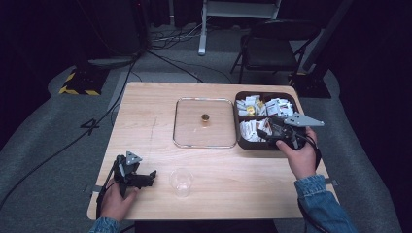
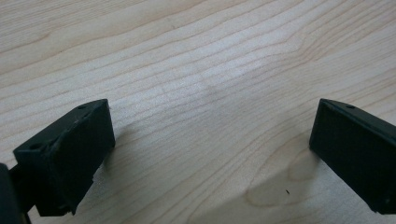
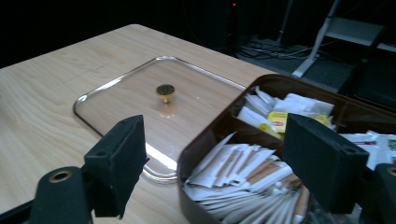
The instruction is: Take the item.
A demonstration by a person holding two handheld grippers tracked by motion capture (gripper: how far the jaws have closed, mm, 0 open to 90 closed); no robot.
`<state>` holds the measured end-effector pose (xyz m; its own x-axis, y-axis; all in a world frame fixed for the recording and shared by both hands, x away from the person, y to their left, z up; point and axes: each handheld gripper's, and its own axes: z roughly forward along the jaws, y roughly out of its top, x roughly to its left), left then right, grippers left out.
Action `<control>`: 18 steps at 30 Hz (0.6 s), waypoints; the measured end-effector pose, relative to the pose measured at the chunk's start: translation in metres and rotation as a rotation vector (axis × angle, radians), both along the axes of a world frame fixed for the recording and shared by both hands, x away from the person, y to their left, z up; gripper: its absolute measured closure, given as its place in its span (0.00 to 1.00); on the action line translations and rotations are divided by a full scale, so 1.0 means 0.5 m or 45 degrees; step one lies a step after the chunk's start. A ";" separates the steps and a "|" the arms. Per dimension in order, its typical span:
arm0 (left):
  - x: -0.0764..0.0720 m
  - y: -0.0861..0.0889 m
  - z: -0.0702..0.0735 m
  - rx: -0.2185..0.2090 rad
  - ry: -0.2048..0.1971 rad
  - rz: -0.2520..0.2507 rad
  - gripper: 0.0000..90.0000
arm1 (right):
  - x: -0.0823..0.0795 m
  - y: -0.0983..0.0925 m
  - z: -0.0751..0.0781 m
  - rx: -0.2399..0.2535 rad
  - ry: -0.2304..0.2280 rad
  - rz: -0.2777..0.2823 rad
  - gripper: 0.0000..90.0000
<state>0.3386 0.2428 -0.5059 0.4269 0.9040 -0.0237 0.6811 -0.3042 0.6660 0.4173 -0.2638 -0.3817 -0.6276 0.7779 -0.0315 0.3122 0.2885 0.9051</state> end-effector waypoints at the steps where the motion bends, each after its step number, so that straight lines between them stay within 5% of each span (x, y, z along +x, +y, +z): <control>1: -0.001 0.000 0.000 -0.001 0.003 0.001 0.00 | 0.007 -0.011 0.001 -0.005 0.002 -0.025 0.25; 9: -0.001 0.000 0.000 -0.003 0.004 -0.001 0.00 | 0.050 -0.057 0.000 -0.034 0.026 -0.090 0.25; 13: -0.001 0.000 0.000 -0.002 0.004 -0.001 0.00 | 0.069 -0.071 -0.001 -0.101 0.008 -0.102 0.21; 18: -0.001 0.000 0.000 -0.003 0.005 -0.001 0.00 | 0.098 -0.091 -0.013 -0.046 0.069 -0.122 0.18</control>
